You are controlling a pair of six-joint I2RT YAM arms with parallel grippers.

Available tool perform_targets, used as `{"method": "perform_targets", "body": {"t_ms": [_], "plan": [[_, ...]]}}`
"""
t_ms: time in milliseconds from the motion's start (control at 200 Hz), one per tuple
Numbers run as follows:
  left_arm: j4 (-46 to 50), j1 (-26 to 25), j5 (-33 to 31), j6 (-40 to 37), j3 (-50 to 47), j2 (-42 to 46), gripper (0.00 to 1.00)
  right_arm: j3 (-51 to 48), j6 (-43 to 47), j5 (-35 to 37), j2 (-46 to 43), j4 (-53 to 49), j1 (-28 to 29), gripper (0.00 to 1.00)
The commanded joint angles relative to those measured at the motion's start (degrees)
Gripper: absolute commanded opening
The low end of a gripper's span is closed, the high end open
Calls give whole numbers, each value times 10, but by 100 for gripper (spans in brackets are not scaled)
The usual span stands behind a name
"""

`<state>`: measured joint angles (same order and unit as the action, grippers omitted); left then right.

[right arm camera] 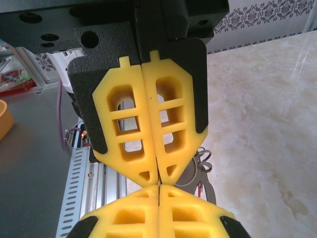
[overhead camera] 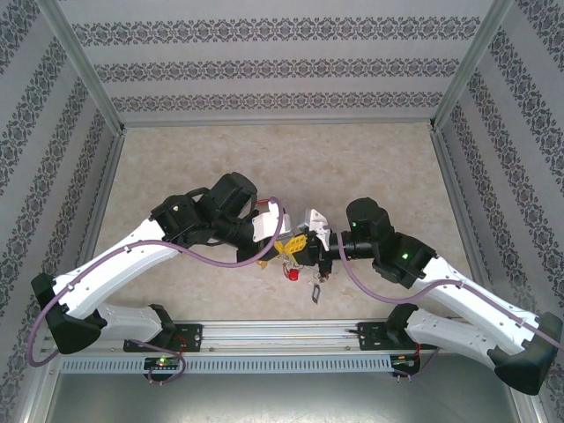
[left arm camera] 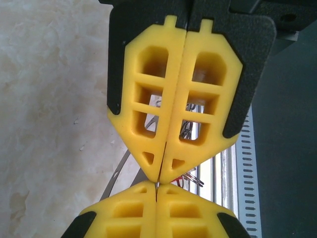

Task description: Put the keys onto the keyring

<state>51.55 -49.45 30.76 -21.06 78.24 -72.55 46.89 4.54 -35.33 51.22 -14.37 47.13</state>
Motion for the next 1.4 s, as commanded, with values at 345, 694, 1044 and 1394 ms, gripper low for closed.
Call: {"method": "perform_targets", "body": {"t_ms": [345,694,1044,1394], "plan": [[0,-8,-32,-7,14,3,0,-51,-48,93,-103,21,6,62],[14,-7,-31,-12,48,-9,0,-84,-61,180,-123,-29,30,72],[20,-7,-32,-14,50,-8,0,-84,-48,219,-80,-16,49,59],[21,-7,-34,-18,48,-8,0,-75,-39,233,-50,-18,50,39]]}}
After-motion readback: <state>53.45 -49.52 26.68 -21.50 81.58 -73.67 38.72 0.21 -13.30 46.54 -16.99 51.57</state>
